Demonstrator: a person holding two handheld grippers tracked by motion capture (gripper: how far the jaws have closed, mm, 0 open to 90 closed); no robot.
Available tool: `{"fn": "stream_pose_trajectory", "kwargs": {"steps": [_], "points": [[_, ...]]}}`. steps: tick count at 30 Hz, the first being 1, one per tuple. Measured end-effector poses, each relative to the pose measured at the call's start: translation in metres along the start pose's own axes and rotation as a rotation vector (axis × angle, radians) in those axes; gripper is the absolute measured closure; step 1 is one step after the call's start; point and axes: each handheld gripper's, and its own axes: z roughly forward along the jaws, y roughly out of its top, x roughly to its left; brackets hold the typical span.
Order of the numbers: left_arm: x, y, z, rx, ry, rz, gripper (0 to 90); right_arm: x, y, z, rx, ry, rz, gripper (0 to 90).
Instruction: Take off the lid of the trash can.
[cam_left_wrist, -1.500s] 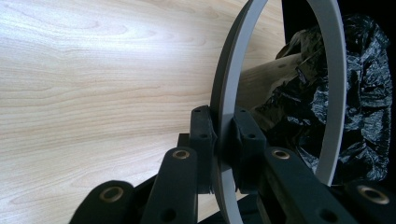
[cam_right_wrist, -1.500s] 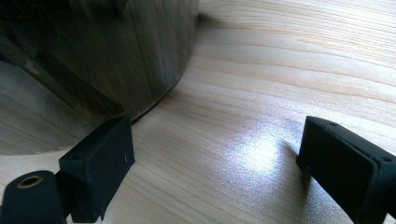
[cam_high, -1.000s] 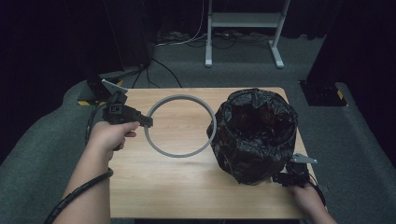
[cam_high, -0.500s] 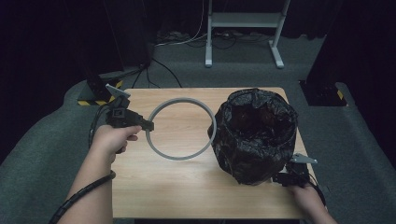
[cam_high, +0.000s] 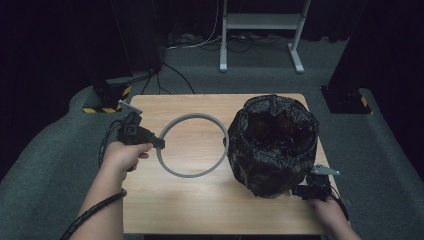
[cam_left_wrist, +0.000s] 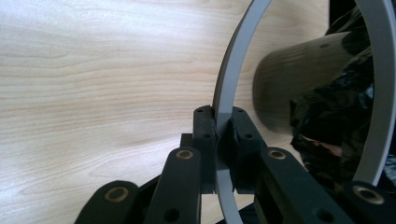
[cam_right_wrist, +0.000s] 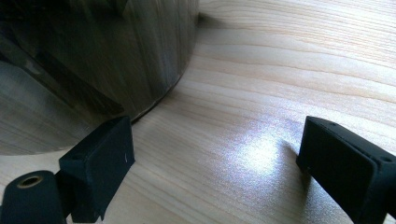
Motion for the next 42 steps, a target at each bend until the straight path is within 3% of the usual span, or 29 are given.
{"fn": "stream_pose_trajectory", "kwargs": {"steps": [12,27,33,42], "points": [[0.016,-0.007,0.024,0.034,-0.014,-0.021,83.1,0.0,0.0,0.0,-0.001,0.001,0.001,10.2],[0.032,-0.014,0.046,0.062,0.009,-0.039,82.7,0.0,0.0,0.0,0.001,0.003,0.004,10.2],[0.036,-0.016,0.053,0.046,0.01,-0.064,82.7,0.0,0.0,0.0,0.0,0.001,-0.001,10.2],[0.048,-0.022,0.064,0.043,0.022,-0.047,82.0,0.0,0.0,0.0,0.001,0.002,-0.001,10.2]]}}
